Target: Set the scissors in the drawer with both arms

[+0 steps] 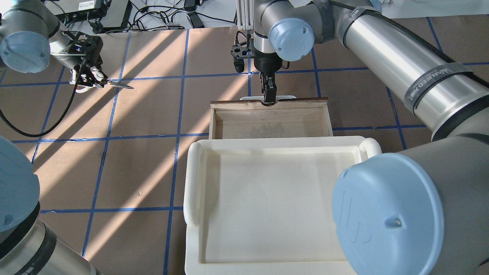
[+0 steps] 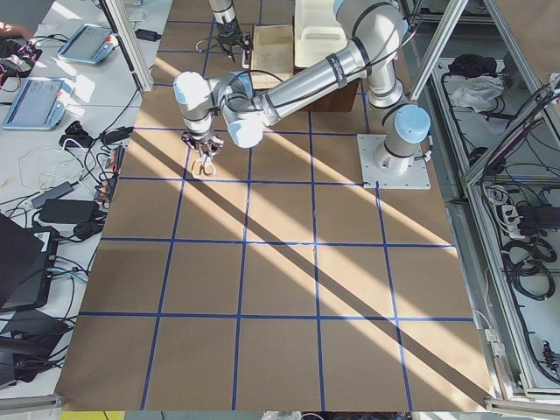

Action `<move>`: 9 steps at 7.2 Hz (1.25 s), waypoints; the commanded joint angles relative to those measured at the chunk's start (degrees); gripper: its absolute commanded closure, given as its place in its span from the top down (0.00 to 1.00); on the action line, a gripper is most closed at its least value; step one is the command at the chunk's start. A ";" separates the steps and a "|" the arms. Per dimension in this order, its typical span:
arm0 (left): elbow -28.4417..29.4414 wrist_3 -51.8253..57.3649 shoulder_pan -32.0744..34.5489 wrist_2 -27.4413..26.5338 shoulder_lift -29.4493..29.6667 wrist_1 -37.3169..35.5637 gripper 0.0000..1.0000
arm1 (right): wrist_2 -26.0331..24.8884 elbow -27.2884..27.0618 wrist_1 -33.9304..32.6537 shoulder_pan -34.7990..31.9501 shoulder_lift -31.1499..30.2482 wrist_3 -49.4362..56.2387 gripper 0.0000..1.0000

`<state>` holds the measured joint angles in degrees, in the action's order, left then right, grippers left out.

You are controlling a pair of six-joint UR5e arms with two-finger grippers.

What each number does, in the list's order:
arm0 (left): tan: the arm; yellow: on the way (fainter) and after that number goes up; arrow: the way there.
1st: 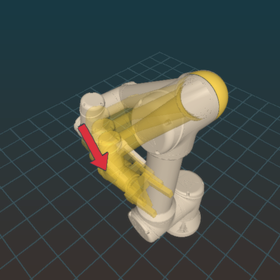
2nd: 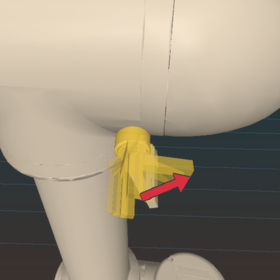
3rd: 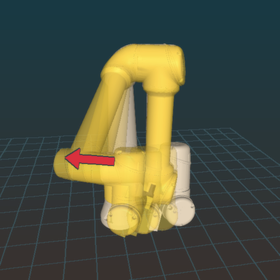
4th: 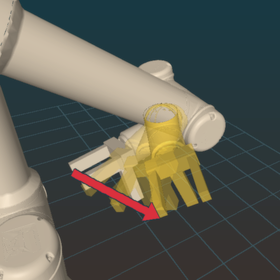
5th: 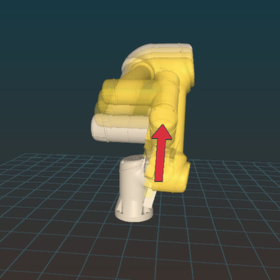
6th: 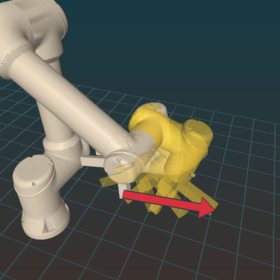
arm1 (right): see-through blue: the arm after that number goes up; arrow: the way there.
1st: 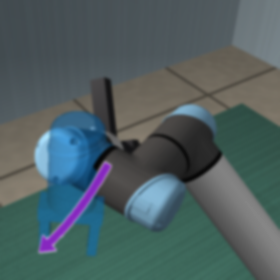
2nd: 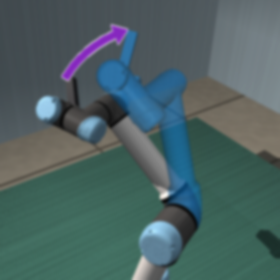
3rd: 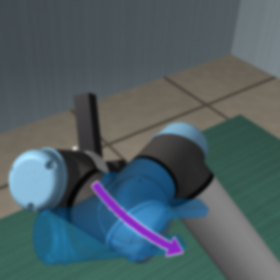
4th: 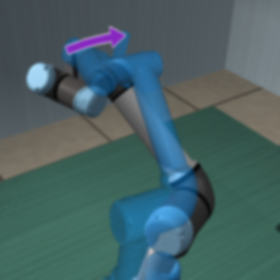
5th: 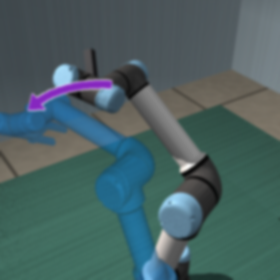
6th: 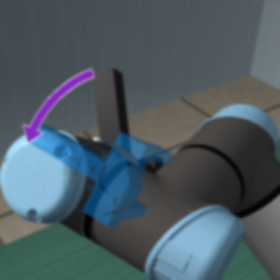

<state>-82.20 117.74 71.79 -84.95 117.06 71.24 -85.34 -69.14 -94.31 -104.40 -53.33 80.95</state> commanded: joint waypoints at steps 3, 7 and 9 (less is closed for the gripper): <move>-0.94 -17.14 10.27 2.51 -6.65 8.55 0.00 | 0.00 0.84 -0.44 0.08 0.69 0.44 0.60; -1.03 -34.29 21.52 2.51 -10.35 12.69 0.00 | 0.17 0.84 -0.88 0.16 0.34 0.53 0.68; -1.99 -36.16 24.61 2.25 -11.67 13.23 0.00 | 0.27 0.84 -1.23 0.16 -2.46 -0.88 1.00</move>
<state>-83.55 83.35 94.54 -82.50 106.13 84.08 -84.90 -68.29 -95.27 -104.26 -53.93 80.75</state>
